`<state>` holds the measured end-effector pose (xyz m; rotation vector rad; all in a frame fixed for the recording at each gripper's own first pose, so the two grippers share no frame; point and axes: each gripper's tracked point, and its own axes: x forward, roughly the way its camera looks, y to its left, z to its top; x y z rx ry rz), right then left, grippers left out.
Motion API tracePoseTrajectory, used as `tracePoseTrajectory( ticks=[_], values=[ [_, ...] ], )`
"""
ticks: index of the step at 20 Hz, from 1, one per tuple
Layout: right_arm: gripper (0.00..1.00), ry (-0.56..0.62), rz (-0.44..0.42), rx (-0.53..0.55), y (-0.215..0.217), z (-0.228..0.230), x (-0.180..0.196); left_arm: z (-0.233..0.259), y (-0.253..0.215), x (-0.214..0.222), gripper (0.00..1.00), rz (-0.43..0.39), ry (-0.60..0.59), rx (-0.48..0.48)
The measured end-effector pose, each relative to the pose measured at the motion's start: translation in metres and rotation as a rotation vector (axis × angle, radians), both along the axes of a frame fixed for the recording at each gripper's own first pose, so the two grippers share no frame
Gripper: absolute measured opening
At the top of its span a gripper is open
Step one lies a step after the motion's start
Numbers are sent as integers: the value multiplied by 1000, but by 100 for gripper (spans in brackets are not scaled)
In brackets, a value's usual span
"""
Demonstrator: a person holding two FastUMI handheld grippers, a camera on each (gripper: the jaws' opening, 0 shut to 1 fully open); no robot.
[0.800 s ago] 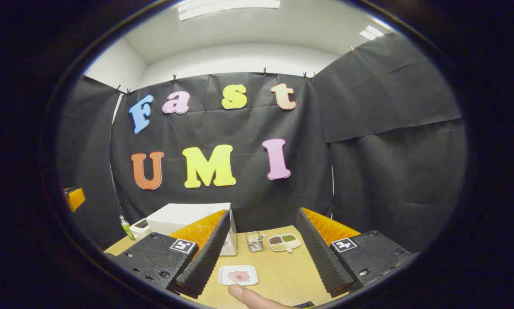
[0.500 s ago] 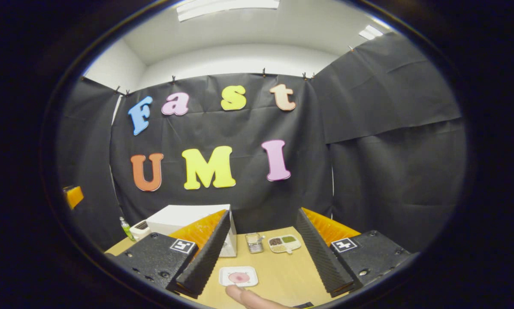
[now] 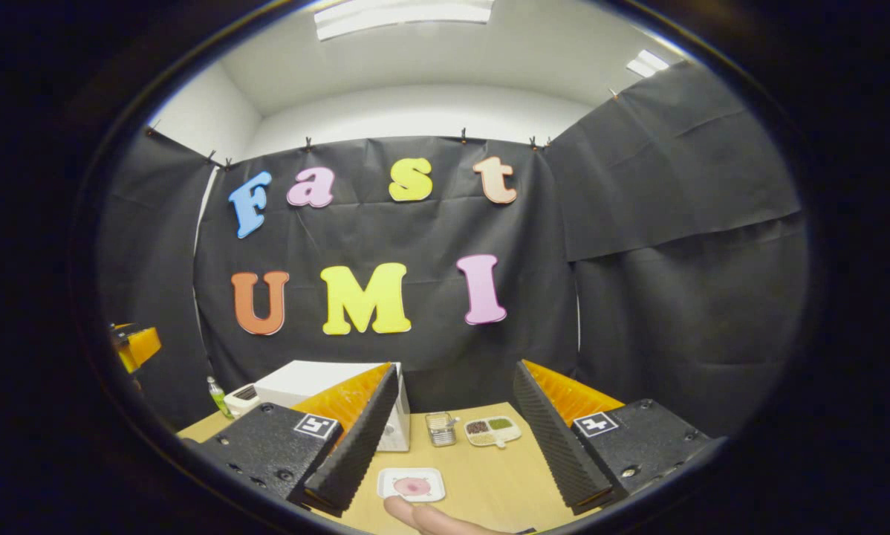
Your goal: Open the microwave oven with the left hand, put the food in, and close the microwave oven.
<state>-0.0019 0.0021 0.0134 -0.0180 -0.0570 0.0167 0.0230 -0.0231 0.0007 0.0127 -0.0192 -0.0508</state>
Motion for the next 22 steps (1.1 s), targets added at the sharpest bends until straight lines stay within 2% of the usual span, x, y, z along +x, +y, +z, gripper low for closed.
tracePoseTrajectory(
  ticks=[3, 4, 6, 7, 8, 9, 15, 16, 18, 19, 22],
  values=[
    [100, -14, -19, -7, -10, -2, 8, -3, -16, 15, 94, -26, -23, -13],
    [91, -4, -14, -4, -11, -5, 8, -6, -19, 22, 94, -27, -34, -7],
    [91, 18, 22, 14, -5, -12, 7, -19, -29, 37, 94, -29, -32, 9],
    [100, 32, 37, 19, -5, -17, 8, -30, -35, 46, 94, -35, -17, 15],
    [91, 48, 52, 25, -5, -21, 9, -40, -42, 55, 94, -39, -5, 18],
    [100, 56, 64, 29, -4, -24, 10, -50, -48, 65, 94, -41, 3, 18],
    [100, 18, 5, 30, -31, -26, 34, -135, -99, 125, 94, -99, 123, 18],
    [91, 24, 8, 35, -31, -28, 37, -149, -106, 133, 94, -108, 136, 10],
    [91, 36, 12, 42, -30, -34, 42, -176, -121, 152, 95, -124, 155, -8],
    [100, 37, 15, 42, -31, -34, 45, -189, -129, 160, 95, -129, 166, -17],
    [100, 26, 54, 56, -25, -34, 50, -233, -153, 185, 95, -152, 205, -39]
  ],
)
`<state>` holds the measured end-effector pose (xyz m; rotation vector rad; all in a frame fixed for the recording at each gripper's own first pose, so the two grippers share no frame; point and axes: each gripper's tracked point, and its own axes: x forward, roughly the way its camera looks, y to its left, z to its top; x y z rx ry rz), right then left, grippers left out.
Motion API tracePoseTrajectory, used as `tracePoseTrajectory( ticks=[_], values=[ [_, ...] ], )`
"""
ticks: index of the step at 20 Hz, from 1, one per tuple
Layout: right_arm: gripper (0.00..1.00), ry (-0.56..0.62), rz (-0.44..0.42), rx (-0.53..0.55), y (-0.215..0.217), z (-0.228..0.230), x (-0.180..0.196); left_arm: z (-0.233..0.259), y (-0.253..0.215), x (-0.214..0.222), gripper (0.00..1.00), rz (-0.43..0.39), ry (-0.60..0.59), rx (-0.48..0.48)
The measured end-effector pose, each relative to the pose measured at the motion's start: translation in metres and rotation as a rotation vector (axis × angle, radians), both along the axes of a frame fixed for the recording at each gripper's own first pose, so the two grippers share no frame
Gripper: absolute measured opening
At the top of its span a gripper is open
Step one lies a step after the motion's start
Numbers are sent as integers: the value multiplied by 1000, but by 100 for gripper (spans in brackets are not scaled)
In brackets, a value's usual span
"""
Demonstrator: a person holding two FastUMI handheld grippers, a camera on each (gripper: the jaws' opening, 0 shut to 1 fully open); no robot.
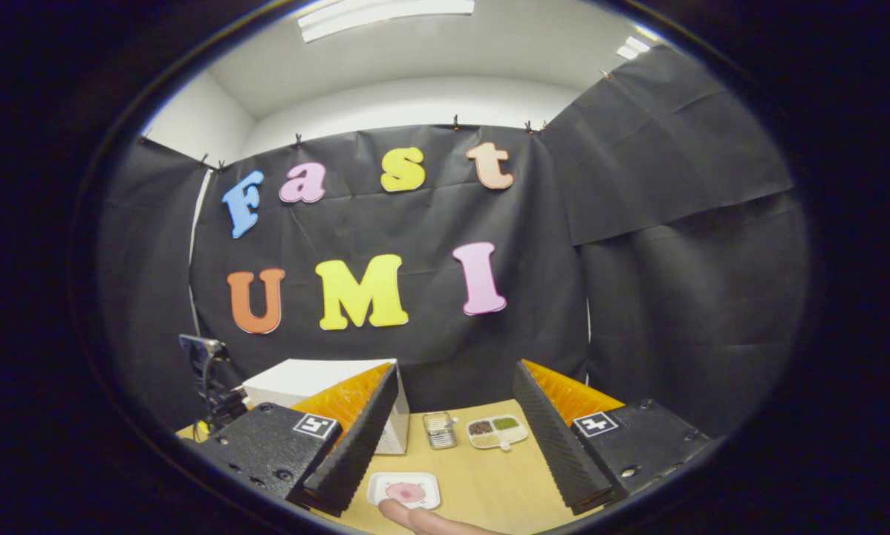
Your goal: Open the microwave oven with the left hand, put the food in, and close the microwave oven.
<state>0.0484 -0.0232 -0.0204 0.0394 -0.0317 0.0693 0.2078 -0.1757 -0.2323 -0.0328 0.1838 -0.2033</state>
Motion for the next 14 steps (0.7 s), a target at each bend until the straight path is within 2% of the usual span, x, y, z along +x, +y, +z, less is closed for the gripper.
tracePoseTrajectory(
  ticks=[3, 6, 7, 8, 9, 10, 11, 12, 13, 14],
  values=[
    [100, -23, 10, -9, -4, 0, 4, -31, -21, 21, 94, -13, 18, -18],
    [100, -19, 2, -25, -12, -7, 2, -56, -33, 41, 94, -5, 16, 13],
    [91, -22, 4, -8, -15, -8, 0, -65, -38, 48, 94, -9, 17, 27],
    [100, -33, 6, 9, -17, -5, -3, -72, -39, 55, 93, -2, 13, 44],
    [91, -42, 2, 11, -20, -5, -5, -77, -40, 62, 92, 9, 10, 55],
    [91, -49, -1, 6, -24, -5, -6, -84, -44, 68, 80, 8, 9, 56],
    [91, -57, -1, 2, -26, -6, -8, -90, -48, 75, 86, -1, 12, 46],
    [91, -62, -3, 2, -28, -5, -10, -98, -51, 80, 82, 0, 27, 41],
    [91, -69, -8, 12, -31, -5, -10, -106, -50, 84, 61, 8, 46, 42],
    [100, -74, -16, 23, -35, -5, -9, -113, -52, 87, 67, 2, 66, 44]
  ],
)
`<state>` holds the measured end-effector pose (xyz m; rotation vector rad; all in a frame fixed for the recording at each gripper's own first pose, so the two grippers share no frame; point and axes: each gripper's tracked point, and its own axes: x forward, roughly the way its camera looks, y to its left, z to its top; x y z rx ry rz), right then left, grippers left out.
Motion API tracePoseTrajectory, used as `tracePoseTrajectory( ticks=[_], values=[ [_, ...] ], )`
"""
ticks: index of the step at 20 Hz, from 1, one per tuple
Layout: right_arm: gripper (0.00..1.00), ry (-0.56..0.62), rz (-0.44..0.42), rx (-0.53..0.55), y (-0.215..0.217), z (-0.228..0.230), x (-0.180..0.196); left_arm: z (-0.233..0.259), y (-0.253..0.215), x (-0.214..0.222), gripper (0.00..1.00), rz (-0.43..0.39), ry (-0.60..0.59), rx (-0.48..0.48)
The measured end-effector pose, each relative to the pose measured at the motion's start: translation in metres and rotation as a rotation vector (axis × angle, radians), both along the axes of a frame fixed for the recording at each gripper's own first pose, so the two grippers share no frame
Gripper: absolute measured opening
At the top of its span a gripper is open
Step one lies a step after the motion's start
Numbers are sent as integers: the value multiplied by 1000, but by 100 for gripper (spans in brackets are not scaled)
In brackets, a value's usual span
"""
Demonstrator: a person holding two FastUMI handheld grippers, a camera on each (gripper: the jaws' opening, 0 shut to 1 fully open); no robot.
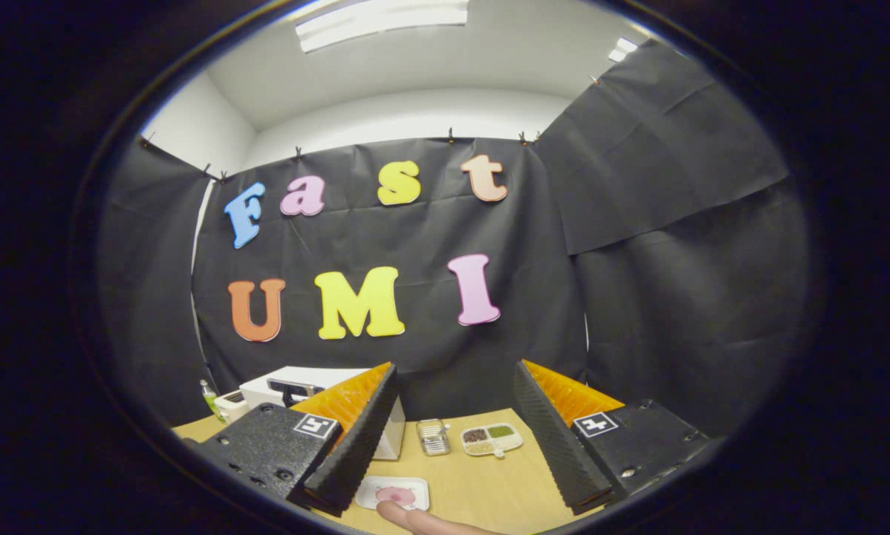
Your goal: Open the microwave oven with the left hand, put the food in, and close the microwave oven.
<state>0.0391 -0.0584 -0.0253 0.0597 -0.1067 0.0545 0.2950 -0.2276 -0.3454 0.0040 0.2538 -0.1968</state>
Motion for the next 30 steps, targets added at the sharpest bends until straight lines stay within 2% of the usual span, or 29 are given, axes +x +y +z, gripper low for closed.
tracePoseTrajectory(
  ticks=[3, 4, 6, 7, 8, 9, 10, 11, 14, 15, 20, 24, 26, 27, 28, 30],
  values=[
    [100, 9, -18, 7, -9, -9, 6, -6, 10, 7, 54, 42, -25, 58],
    [100, 17, -19, 5, -11, -11, 8, -8, 10, 6, 41, 51, -30, 55],
    [99, 27, -25, 7, -15, -16, 13, -7, 6, 9, 38, 56, -39, 64],
    [99, 22, -30, 18, -19, -17, 15, -8, 6, 8, 33, 58, -45, 63],
    [99, 16, -35, 30, -20, -16, 16, -7, 7, 7, 33, 63, -51, 63],
    [99, 17, -38, 33, -20, -18, 19, -8, 8, 7, 26, 67, -56, 60],
    [99, 25, -38, 27, -19, -21, 20, -6, 8, 3, 26, 66, -56, 42],
    [99, 33, -34, 20, -17, -24, 21, -8, 7, 7, 19, 63, -48, 32],
    [99, 44, -20, 25, -10, -25, 24, -7, 10, -1, 19, 61, -39, 22],
    [99, 51, -17, 28, -8, -28, 26, -8, 9, 4, 7, 62, -45, 31],
    [99, 78, -14, 38, -6, -37, 36, -9, 7, 3, 7, 46, -29, 22],
    [99, 73, -8, 35, -3, -34, 34, -9, 7, -1, 6, 4, -39, 54],
    [99, 71, -12, 29, -4, -34, 33, -6, 10, -11, 7, 19, -38, 15],
    [99, 72, -11, 26, -3, -34, 33, -5, 11, -19, 6, 20, -32, 29],
    [99, 79, -9, 20, -1, -35, 33, -2, 14, -26, 6, 6, -51, 56],
    [99, 82, -11, 6, 2, -38, 29, -2, 19, -46, 6, -32, -49, 19]
  ],
)
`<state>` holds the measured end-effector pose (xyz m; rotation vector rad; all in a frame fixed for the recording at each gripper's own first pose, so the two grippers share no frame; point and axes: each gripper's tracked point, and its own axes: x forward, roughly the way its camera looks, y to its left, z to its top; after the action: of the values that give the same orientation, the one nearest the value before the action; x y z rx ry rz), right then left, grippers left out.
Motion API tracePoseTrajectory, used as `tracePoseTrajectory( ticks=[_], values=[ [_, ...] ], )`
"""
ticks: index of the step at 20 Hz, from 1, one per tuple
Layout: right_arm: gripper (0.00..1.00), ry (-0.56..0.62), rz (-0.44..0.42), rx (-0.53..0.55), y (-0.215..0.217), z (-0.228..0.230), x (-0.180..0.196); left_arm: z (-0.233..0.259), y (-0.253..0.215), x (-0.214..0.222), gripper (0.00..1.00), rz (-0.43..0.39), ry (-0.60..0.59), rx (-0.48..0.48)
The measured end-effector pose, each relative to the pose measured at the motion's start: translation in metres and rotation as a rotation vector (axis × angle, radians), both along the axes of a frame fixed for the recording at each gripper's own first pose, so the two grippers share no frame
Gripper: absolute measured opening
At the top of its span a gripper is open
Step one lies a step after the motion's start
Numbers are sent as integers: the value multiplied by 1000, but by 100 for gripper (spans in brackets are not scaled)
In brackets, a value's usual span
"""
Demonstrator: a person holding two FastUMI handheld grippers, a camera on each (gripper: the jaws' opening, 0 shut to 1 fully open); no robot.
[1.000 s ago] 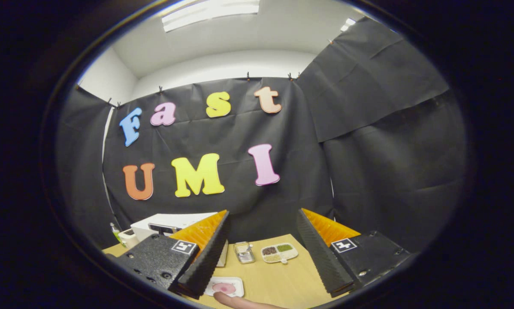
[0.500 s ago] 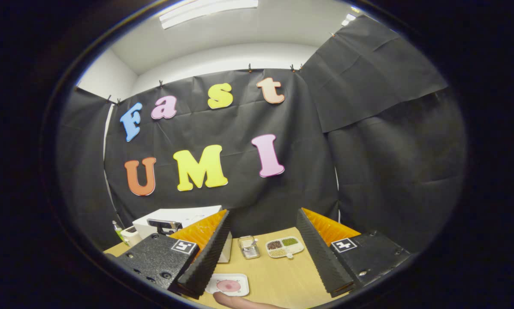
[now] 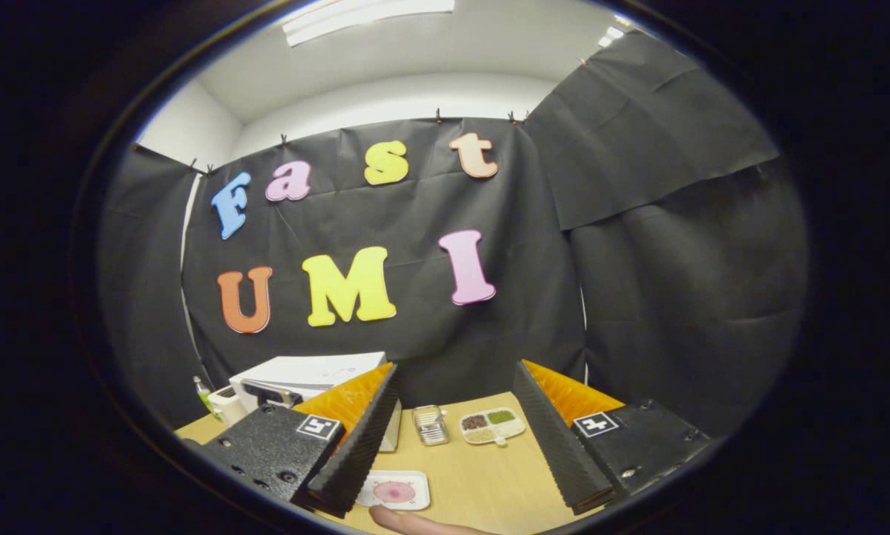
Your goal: Open the microwave oven with the left hand, put the food in, and close the microwave oven.
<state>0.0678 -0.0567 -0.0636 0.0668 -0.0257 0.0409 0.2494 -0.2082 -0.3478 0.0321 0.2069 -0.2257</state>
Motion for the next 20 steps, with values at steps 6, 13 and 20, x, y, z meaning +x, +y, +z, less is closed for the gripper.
tracePoseTrajectory(
  ticks=[6, 13, 20],
  values=[
    [99, 24, 2, -47, 17, -12, -19, 8, 41, -71, 8, -74, 26, 15],
    [99, 11, 31, -99, 48, -10, -48, 15, 100, -126, 7, -63, 22, 17],
    [99, 12, 86, -123, 84, -20, -52, 20, 177, -168, 11, 5, 23, 9]
  ],
)
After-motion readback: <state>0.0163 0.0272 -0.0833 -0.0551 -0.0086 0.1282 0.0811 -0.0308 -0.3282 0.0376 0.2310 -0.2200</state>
